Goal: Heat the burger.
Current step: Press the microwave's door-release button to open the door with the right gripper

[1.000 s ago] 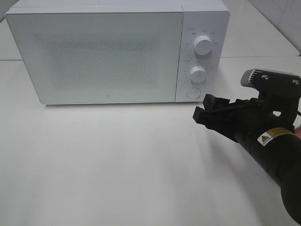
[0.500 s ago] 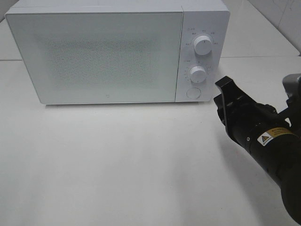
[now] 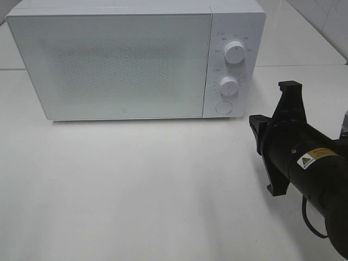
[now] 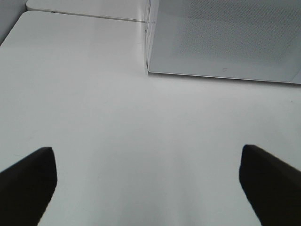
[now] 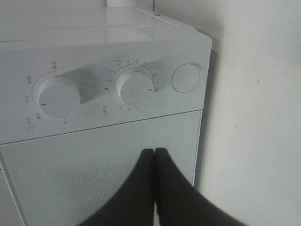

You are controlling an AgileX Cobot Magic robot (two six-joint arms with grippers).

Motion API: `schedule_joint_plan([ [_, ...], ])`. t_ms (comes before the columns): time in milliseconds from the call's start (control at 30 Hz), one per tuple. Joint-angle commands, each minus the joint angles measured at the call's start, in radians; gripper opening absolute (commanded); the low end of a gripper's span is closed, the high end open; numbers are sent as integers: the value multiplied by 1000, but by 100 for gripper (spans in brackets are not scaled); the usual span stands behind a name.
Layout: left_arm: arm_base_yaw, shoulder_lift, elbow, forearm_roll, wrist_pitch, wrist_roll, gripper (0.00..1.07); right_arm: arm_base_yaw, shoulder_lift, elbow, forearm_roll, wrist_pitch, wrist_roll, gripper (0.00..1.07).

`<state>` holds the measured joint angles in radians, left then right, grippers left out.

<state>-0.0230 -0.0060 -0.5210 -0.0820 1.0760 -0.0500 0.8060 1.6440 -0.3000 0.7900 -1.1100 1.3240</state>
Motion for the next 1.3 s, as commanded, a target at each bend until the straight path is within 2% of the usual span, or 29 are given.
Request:
schedule_joint_plan([
  [33,0,-21,3,-5,-9,3,98,0,0,2,-2,5,16,0],
  [300,0,-21,3,-5,-9,3,98,-3,68,-27,19,4,18,0],
  [633,0,-21,3,-5,-9,3,98,-3,190,-131,25,6,33,0],
  [1300,0,-21,3,-5,-9,3,98,-160,342,-361,-8,142,-57,0],
])
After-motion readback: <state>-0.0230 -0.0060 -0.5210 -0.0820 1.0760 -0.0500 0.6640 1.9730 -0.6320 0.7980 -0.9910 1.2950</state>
